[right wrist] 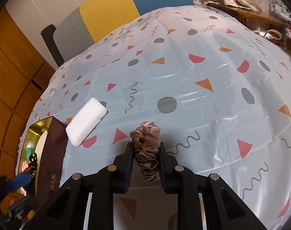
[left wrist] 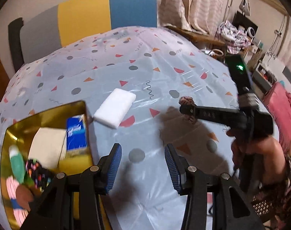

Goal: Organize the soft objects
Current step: 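Grasp the white block with the left tool while the right tool holds the scrunchie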

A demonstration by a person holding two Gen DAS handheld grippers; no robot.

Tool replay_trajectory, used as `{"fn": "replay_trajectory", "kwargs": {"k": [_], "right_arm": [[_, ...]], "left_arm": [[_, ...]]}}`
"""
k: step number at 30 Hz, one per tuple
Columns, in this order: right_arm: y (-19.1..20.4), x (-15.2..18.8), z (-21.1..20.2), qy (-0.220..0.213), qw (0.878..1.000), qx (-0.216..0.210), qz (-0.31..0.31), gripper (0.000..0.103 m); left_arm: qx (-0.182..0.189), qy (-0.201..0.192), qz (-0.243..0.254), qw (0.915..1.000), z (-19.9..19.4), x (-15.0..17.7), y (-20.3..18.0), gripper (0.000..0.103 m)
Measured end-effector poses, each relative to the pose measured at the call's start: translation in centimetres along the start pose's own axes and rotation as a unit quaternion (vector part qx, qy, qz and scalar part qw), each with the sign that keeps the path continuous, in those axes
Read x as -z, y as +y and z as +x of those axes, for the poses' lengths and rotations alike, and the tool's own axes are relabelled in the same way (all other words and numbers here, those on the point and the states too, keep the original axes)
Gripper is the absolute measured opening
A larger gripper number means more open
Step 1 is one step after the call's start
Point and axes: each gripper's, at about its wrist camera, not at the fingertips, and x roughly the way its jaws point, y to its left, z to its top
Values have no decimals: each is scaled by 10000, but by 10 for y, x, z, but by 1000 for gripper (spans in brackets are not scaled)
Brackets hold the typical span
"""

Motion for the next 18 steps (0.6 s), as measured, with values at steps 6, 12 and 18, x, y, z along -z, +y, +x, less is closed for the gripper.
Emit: {"fn": "replay_trajectory", "kwargs": {"k": [6, 12, 18], "right_arm": [[-1, -1, -1, 22, 10000, 31, 64, 24], [2, -5, -5, -52, 10000, 53, 15, 24], [-2, -5, -7, -43, 9999, 35, 140, 24]], "left_arm": [[-317, 184, 165, 9992, 35, -29, -2, 48], [-438, 334, 73, 9985, 60, -44, 5, 48], [-555, 474, 91, 9973, 83, -60, 16, 49]]}}
